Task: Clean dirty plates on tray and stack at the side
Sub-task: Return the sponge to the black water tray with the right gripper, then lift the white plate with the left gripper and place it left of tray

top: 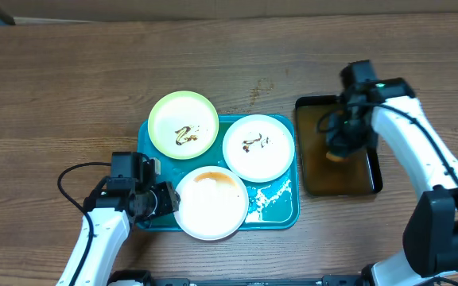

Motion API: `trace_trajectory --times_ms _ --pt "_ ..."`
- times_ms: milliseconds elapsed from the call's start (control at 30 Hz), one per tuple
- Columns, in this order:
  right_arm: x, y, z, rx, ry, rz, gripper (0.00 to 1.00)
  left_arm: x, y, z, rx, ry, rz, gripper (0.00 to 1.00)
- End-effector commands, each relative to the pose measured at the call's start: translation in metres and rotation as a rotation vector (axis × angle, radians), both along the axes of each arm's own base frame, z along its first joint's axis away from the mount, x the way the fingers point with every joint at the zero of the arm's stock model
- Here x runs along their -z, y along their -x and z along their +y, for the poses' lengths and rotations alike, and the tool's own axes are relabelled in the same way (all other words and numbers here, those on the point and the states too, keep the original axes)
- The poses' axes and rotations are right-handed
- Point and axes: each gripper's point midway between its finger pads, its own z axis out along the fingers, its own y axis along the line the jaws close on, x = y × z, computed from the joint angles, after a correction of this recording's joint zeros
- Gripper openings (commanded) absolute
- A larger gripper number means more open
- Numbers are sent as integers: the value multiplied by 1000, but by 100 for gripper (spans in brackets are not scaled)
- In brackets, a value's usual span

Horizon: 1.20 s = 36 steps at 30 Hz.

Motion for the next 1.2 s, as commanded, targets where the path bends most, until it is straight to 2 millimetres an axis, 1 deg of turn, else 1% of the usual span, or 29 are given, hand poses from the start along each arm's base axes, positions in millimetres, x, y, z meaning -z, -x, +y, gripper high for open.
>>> trace_trajectory --times_ms 0,67,167,267,433,533,600,667,800,833,867,933,967,1000,1033,1167 --pt "-8 -4 3 -21 -99 -29 4 3 6 -10 85 5 1 51" --pt "-8 -5 -2 -4 -107 -31 4 3 7 -14 114 2 -2 57" --pt "-8 -6 -8 -2 -106 -35 4 3 8 -19 137 2 -6 60" --pt "-8 -6 -10 -7 -105 -37 4 6 10 -22 157 -3 6 61" --pt "-6 -8 -10 -7 -104 -44 4 18 16 -25 178 -8 64 59" --pt "2 -8 -10 -8 -106 -53 4 27 18 -26 183 -10 101 54" --pt "12 -6 -10 -8 -106 -52 4 32 19 -26 180 -11 122 52" --pt "23 -4 -10 -8 -106 -52 4 36 19 -26 177 -11 136 47" --pt "50 -3 -10 -9 -106 -86 4 38 19 -26 177 -11 142 27" --pt "59 -2 -10 -6 -107 -100 4 38 18 -26 177 -10 139 22" --pt "67 -2 -10 -3 -108 -113 4 38 17 -27 177 -9 135 21" --pt "82 2 -10 10 -110 -132 10 37 16 -27 178 -9 131 14" --pt "91 5 -10 43 -115 -143 13 37 16 -27 178 -5 131 8" --pt "96 7 -10 60 -118 -148 14 36 16 -27 177 -5 133 4" --pt "103 11 -10 79 -121 -149 15 34 14 -28 178 -5 134 4" --pt "106 15 -10 100 -126 -137 15 22 3 -28 178 -12 116 4"
